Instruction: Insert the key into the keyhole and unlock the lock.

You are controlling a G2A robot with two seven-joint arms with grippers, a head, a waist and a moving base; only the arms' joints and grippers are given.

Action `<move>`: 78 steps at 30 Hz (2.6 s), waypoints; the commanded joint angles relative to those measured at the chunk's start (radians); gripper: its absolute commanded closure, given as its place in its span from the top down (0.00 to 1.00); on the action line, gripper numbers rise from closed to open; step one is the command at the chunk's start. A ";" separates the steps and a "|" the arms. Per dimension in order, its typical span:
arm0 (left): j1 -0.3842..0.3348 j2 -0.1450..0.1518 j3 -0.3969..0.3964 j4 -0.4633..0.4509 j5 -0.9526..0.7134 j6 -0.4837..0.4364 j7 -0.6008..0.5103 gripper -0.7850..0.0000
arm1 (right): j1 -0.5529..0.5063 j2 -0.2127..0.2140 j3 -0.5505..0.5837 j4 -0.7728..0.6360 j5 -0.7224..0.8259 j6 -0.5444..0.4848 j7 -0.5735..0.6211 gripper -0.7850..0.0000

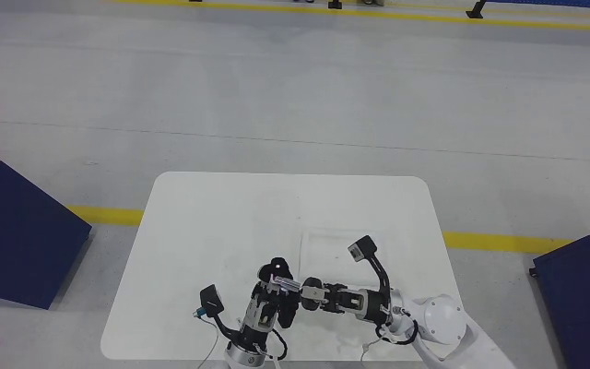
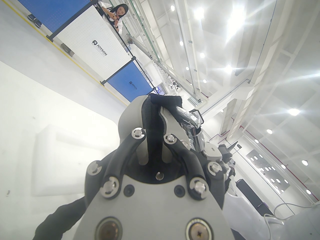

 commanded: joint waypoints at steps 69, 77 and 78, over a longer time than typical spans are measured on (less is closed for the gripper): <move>0.000 0.000 0.000 0.000 0.000 0.000 0.000 0.00 | -0.035 0.000 0.094 -0.010 0.241 0.382 0.078 0.00; 0.000 0.000 0.000 0.000 0.000 0.000 0.000 0.00 | -0.020 0.001 0.094 -0.009 0.253 0.436 0.093 0.00; 0.000 0.000 0.000 0.000 0.000 0.000 0.000 0.00 | -0.020 0.001 0.094 -0.009 0.253 0.436 0.093 0.00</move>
